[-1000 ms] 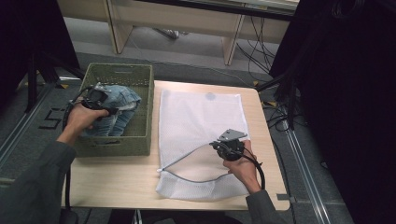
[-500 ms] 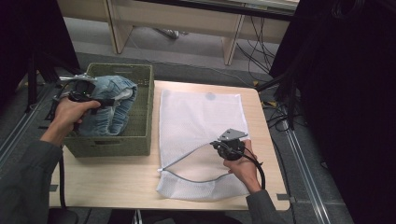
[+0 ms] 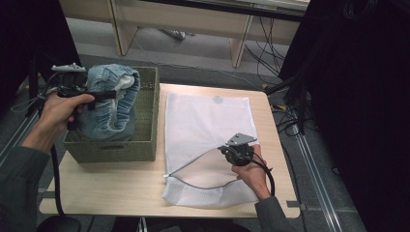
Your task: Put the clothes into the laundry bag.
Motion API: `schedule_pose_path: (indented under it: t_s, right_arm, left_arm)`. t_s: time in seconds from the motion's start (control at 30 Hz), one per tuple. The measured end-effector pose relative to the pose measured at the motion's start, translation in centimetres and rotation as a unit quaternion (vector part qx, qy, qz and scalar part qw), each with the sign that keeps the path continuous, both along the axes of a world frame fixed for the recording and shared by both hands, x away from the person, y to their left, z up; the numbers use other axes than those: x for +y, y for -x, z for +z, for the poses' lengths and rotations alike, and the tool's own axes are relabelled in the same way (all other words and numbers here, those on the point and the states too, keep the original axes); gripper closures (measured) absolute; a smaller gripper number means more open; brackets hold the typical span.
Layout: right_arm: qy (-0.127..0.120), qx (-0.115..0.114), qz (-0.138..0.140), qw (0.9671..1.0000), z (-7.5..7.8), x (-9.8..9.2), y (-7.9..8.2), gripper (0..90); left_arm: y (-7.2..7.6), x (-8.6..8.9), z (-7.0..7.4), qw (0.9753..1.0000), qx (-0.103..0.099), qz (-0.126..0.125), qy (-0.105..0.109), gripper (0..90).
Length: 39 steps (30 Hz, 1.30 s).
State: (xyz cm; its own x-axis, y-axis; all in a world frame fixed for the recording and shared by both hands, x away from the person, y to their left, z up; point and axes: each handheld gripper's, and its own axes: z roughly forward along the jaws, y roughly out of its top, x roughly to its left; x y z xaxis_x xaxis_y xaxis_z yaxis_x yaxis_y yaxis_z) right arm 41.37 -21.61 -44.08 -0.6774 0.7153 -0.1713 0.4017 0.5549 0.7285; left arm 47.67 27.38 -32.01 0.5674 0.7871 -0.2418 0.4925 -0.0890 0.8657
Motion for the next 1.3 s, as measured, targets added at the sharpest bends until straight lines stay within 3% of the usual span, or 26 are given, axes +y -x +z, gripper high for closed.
schedule_pose_path:
  t_s: [0.5, 0.8, 0.93, 1.13, 1.17, 1.3]
  right_arm:
    - [0.000, -0.003, -0.002, 1.0000, 0.1, -0.2, 0.0, 89.6]
    - [0.000, 0.002, -0.001, 1.0000, 0.2, -0.1, 0.0, 89.6]
    - [-0.002, -0.002, -0.005, 1.0000, 0.1, -0.2, 0.0, 89.6]
    - [-0.002, -0.003, -0.005, 1.0000, 0.1, -0.2, 0.0, 89.5]
    - [0.001, -0.003, -0.003, 1.0000, 0.1, -0.2, 0.0, 89.6]
    - [0.002, 0.002, -0.004, 1.0000, 0.1, -0.2, 0.0, 89.6]
  left_arm:
    - [2.7, -0.7, 4.0, 0.9985, -0.046, -0.021, 0.024, 67.1]
    - [3.6, -1.5, 5.3, 0.9971, -0.055, -0.041, 0.033, 67.1]
    - [4.4, -2.3, 6.2, 0.9959, -0.071, -0.050, 0.027, 67.2]
    - [5.4, -3.1, 7.7, 0.9932, -0.088, -0.068, 0.036, 67.5]
    - [5.9, -3.4, 8.3, 0.9915, -0.096, -0.077, 0.042, 67.5]
    - [6.5, -4.0, 9.3, 0.9893, -0.099, -0.094, 0.052, 67.5]
